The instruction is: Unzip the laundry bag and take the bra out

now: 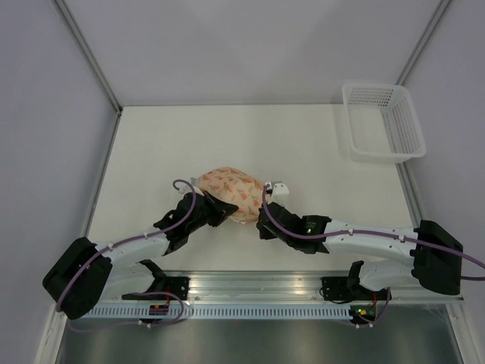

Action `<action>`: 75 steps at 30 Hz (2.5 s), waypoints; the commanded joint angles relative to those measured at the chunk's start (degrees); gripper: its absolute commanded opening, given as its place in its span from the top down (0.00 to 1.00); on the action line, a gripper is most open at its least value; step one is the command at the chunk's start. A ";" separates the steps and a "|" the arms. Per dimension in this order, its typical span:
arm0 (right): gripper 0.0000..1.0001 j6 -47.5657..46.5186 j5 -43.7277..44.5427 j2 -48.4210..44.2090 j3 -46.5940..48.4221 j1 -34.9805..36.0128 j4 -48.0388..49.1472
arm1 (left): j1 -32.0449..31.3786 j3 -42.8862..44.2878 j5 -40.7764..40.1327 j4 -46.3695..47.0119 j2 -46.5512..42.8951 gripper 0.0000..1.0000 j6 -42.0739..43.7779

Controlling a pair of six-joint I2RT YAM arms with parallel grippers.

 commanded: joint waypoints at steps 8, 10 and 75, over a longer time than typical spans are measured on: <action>1.00 2.59 8.72 -1.95 0.83 -0.08 -17.62 | 3.15 3.15 13.68 7.76 -0.48 0.98 12.43; 1.00 3.12 9.42 -1.95 0.83 0.01 -19.47 | 5.44 3.06 19.11 9.77 0.49 0.98 14.27; 1.00 -5.76 -15.36 2.97 -1.98 -2.45 8.21 | 1.58 4.81 6.84 5.21 8.14 0.92 -6.90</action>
